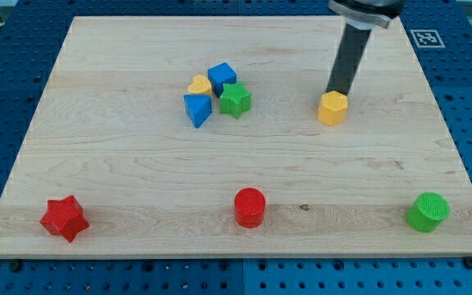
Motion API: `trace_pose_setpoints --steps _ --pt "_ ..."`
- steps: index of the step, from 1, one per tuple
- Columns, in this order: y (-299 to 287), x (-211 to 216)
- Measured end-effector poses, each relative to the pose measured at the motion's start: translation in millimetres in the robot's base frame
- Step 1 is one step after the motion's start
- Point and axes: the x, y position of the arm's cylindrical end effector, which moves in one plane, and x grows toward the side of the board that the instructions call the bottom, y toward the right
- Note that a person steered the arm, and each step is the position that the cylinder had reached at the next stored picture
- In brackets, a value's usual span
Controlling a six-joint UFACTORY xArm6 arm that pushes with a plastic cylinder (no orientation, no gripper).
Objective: Move the yellow hexagon into green star and blue cube
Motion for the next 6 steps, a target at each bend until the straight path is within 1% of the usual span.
trace_pose_setpoints --steps 1,2,3,4,6 --pt "30 19" --pt "55 50" --pt "48 71" --pt "12 59" --pt "-32 -6"
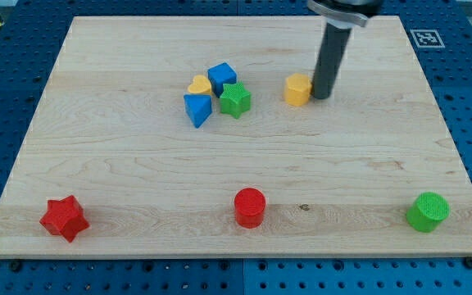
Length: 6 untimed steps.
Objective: Move the yellow hexagon into green star and blue cube
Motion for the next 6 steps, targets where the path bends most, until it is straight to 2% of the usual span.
trace_pose_setpoints --steps 2,3,4,6 --pt "-29 -37" --pt "-3 -29" --pt "2 -1" --pt "-57 1"
